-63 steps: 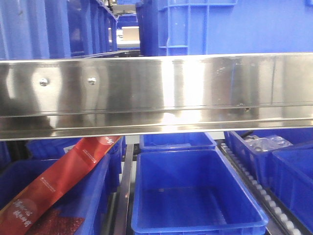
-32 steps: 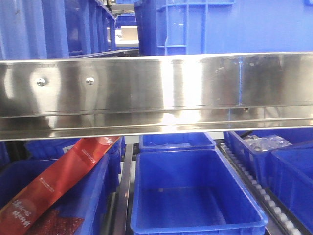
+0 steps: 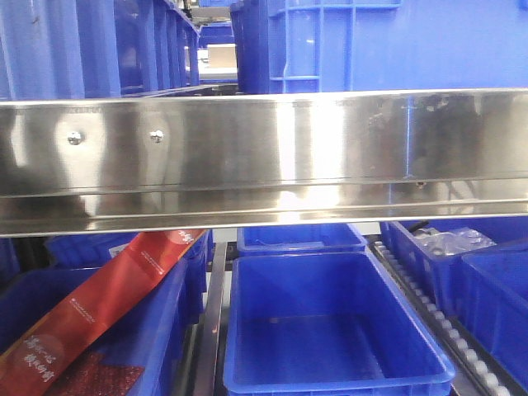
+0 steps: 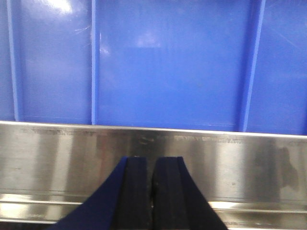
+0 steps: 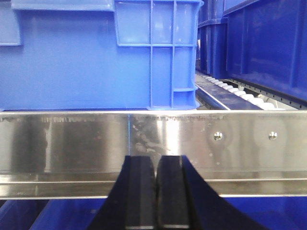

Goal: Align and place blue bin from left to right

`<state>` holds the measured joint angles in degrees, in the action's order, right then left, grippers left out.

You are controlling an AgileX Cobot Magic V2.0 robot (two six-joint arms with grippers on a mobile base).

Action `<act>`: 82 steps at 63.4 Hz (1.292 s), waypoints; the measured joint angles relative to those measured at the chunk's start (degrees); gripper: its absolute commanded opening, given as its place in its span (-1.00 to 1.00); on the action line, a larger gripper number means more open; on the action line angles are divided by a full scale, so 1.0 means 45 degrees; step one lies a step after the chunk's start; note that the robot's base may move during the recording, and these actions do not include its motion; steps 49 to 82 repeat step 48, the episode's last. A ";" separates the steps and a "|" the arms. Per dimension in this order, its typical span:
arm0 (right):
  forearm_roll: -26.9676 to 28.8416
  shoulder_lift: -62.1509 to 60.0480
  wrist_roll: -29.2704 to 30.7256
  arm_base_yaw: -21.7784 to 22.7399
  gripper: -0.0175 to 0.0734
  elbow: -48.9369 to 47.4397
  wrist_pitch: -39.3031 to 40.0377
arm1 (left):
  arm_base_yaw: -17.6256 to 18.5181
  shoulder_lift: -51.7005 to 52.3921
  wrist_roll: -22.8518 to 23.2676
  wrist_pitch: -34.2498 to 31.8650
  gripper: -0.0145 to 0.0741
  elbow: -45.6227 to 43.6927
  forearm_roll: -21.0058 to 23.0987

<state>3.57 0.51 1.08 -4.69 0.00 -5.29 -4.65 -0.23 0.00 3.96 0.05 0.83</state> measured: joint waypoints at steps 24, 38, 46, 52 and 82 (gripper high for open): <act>0.0000 0.0000 0.0000 0.0000 -0.77 0.0000 0.0000 | 0.0000 0.0000 0.0000 0.0000 -0.69 0.0000 0.0000; 0.0000 0.0000 0.0000 0.0000 -0.77 0.0000 0.0000 | 0.0000 0.0000 0.0000 0.0000 -0.69 0.0000 0.0000; 0.0000 0.0000 0.0000 0.0000 -0.77 0.0000 0.0000 | 0.0000 0.0000 0.0000 0.0000 -0.69 0.0000 0.0000; 0.0000 0.0000 0.0000 0.0000 -0.77 0.0000 0.0000 | 0.0000 0.0000 0.0000 0.0000 -0.69 0.0000 0.0000; 0.0000 0.0000 0.0000 0.0000 -0.77 0.0000 0.0000 | 0.0000 0.0000 0.0000 0.0000 -0.69 0.0000 0.0000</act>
